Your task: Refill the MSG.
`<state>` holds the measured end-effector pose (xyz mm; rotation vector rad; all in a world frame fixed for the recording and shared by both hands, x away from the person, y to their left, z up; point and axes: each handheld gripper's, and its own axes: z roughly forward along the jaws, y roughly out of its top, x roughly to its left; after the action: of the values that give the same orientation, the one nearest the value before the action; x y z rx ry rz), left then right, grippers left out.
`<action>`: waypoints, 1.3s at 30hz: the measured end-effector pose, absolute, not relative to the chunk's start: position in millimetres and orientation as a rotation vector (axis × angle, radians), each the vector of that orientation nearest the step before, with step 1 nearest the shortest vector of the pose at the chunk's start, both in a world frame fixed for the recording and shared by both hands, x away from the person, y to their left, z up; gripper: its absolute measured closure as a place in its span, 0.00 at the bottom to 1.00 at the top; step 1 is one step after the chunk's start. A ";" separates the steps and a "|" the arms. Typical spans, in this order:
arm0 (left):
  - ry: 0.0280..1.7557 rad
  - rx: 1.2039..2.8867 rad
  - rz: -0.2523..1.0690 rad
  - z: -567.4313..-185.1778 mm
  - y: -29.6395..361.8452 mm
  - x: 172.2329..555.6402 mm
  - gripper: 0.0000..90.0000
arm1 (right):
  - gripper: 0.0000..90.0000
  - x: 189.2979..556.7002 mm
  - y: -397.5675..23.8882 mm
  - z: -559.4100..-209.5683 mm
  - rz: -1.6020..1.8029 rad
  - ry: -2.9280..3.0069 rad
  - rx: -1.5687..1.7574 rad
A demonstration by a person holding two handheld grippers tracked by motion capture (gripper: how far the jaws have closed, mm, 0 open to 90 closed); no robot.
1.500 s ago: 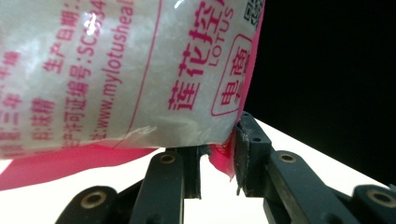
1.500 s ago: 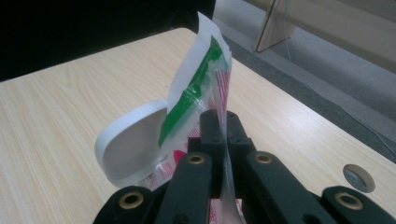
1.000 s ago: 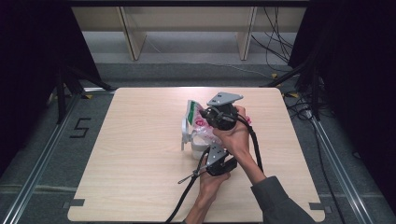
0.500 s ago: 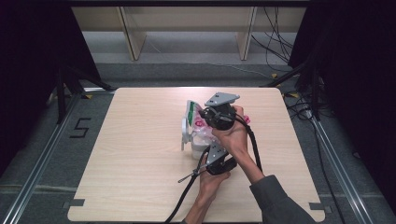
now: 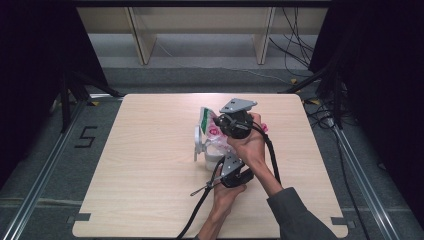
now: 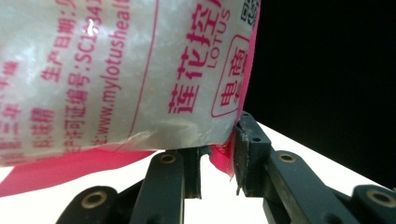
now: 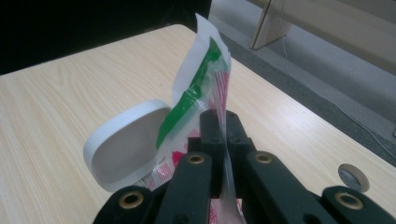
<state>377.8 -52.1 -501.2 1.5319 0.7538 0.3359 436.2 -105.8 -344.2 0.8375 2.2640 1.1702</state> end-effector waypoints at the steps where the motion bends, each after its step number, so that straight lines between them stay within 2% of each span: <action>1: 0.754 1.530 0.335 -500.4 -51.6 377.3 0.82 | 1.00 437.2 -107.5 -343.2 1.191 2.249 0.822; 39: 0.748 1.523 0.317 -498.5 -51.8 376.5 0.82 | 1.00 438.8 -105.7 -345.1 1.197 2.252 0.836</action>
<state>376.5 -51.8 -498.5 1.5234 0.7482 0.3173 438.8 -105.7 -345.1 0.8361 2.2522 1.1973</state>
